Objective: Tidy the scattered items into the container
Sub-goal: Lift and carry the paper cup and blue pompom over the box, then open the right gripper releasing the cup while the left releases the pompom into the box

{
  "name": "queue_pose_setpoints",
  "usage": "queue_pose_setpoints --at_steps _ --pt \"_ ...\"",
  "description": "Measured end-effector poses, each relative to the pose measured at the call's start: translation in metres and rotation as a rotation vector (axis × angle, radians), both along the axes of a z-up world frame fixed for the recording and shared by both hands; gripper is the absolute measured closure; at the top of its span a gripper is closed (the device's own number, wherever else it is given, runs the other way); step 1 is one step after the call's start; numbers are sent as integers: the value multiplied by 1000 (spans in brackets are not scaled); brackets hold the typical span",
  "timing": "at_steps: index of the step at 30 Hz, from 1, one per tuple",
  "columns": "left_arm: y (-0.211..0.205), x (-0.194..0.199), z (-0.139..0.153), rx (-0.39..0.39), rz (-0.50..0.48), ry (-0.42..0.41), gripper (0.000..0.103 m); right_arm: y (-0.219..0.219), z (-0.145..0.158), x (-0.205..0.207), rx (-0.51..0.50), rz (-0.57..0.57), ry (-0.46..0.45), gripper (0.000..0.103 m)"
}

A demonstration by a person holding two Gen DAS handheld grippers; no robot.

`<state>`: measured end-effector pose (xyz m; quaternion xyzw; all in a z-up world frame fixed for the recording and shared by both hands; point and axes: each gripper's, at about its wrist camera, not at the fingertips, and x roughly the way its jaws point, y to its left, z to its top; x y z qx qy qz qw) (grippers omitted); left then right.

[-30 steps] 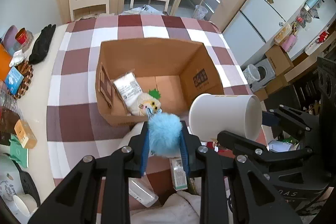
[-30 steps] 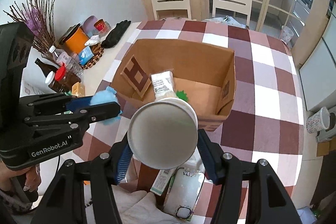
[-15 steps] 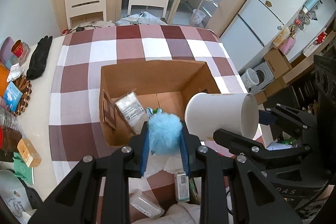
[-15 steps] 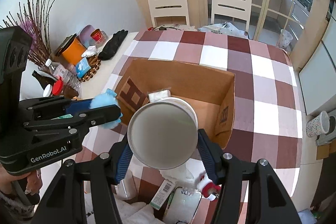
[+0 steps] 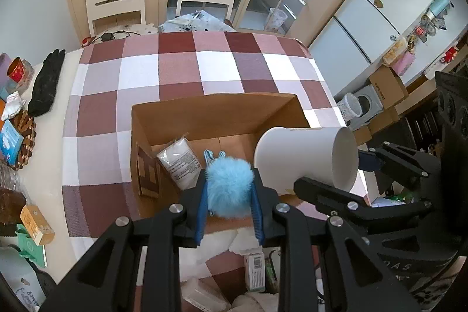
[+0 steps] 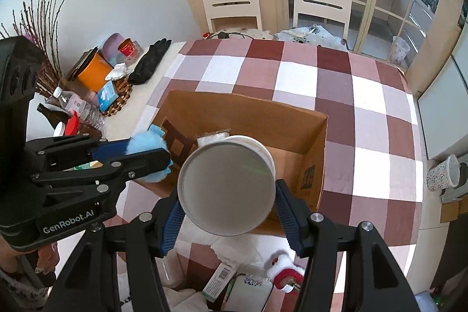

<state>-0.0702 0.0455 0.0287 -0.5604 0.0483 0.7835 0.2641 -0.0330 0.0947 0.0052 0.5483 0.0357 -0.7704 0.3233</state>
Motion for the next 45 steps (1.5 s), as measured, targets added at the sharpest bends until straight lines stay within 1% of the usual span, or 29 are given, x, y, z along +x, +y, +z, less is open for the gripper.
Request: queue_pose_setpoints --at_steps 8,19,36,37,39,41,44,45 --pt "5 -15 -17 -14 12 -36 77 2 -15 -20 5 -14 -33 43" --pt "19 -22 -40 -42 -16 -86 77 4 -33 -39 13 -34 -71 43" --pt "23 -26 -52 -59 -22 -118 77 1 -45 -47 24 -31 -95 43" --pt "23 -26 -52 -62 -21 -118 74 1 -46 -47 23 -32 -97 43" --pt "22 -27 -52 -67 -14 -121 64 1 -46 -48 18 -33 -111 42" --pt "21 -27 -52 -80 -5 -114 52 2 -48 -50 4 -38 -136 42" --pt "18 -29 -51 -84 6 -110 44 5 -49 -52 0 -54 -156 42" --pt "17 -29 -51 -86 9 -109 43 5 -49 -52 4 -58 -157 42"
